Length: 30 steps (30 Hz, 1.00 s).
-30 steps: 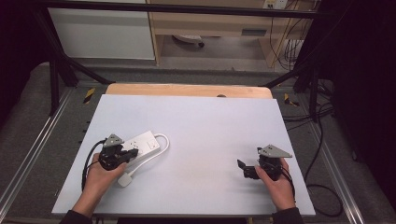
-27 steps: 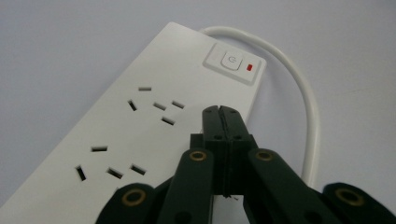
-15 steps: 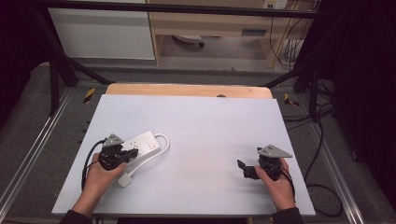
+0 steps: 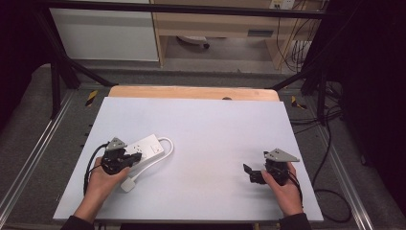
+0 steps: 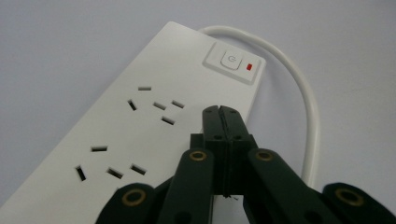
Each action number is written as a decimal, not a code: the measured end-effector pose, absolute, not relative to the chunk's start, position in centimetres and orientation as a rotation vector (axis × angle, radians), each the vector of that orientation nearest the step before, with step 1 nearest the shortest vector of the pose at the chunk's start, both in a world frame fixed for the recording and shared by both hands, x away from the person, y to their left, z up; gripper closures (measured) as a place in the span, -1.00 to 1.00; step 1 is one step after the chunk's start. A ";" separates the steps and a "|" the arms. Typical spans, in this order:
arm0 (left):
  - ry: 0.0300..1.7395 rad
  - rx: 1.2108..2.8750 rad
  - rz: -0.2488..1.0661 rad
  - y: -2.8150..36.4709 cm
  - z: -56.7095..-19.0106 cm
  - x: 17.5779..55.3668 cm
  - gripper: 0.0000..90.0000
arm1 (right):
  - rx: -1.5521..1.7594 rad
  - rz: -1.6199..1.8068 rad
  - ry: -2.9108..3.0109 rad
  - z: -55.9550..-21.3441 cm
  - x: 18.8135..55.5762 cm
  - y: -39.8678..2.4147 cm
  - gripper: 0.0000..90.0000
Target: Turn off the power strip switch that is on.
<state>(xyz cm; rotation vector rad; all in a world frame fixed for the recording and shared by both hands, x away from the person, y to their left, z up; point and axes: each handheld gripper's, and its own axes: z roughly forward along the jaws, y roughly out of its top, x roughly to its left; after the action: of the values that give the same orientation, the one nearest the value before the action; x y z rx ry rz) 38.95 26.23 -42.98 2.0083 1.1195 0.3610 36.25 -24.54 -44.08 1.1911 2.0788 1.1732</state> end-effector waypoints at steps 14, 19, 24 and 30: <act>1.142 2.006 0.361 26.5 -43.1 39.0 1.00 | 1.188 1.171 2.080 -44.1 36.3 -24.5 -0.90; 1.135 1.997 0.356 26.7 -43.2 38.9 1.00 | 1.188 1.172 2.079 -44.1 36.3 -24.5 -0.90; 1.112 2.005 0.366 26.2 -43.2 38.9 1.00 | 1.188 1.169 2.081 -44.1 36.3 -24.5 -0.90; 1.112 2.004 0.364 26.2 -43.3 38.9 1.00 | 1.190 1.172 2.081 -44.1 36.2 -24.5 -0.90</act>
<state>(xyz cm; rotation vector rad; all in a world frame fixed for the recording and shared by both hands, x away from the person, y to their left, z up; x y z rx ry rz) 38.93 26.24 -43.26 2.0041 1.1117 0.3638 36.23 -24.48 -44.09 1.1896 2.0815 1.1718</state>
